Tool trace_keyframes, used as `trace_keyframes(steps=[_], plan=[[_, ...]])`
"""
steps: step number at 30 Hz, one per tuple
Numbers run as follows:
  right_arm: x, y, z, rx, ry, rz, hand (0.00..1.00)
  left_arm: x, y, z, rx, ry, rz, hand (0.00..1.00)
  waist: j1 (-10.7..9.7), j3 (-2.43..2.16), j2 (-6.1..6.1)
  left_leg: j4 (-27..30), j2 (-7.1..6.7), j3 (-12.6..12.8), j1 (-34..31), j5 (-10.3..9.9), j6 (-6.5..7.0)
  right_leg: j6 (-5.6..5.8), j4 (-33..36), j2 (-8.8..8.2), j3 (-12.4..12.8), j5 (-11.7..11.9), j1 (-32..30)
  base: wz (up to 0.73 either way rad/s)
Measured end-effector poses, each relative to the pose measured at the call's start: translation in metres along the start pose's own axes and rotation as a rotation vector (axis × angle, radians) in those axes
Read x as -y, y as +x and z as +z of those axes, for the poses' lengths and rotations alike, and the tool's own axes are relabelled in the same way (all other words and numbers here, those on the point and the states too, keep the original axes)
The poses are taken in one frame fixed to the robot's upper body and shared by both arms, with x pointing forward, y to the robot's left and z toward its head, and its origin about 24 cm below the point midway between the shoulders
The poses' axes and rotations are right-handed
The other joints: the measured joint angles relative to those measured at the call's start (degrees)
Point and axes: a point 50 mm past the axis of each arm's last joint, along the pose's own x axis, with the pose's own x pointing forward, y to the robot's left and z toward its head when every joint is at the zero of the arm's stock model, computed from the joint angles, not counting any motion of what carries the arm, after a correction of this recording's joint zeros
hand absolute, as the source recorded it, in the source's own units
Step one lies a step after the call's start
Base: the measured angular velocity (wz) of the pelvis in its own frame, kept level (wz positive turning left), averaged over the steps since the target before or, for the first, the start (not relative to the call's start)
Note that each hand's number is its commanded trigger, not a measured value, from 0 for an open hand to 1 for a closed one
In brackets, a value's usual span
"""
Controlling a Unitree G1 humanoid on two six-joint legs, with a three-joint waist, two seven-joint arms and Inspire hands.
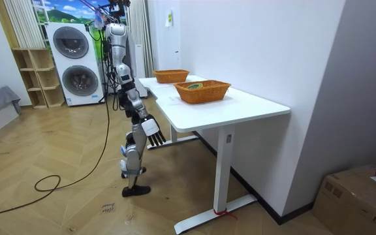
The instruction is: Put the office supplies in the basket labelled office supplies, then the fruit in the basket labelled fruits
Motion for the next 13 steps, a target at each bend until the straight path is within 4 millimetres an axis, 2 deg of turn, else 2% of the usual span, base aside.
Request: trace_keyframes(steps=[13], plan=[[-0.0032,0.0006,0.0013,-0.007,-0.007,0.022,0.00,-0.0039,-0.0002,-0.0054,-0.019,0.002,0.015,0.00,0.1,0.04,-1.40,0.2,-0.14,-0.3,-0.5,-0.1,0.05,0.09,0.0,-0.18,-0.8,-0.2,0.0,0.02]])
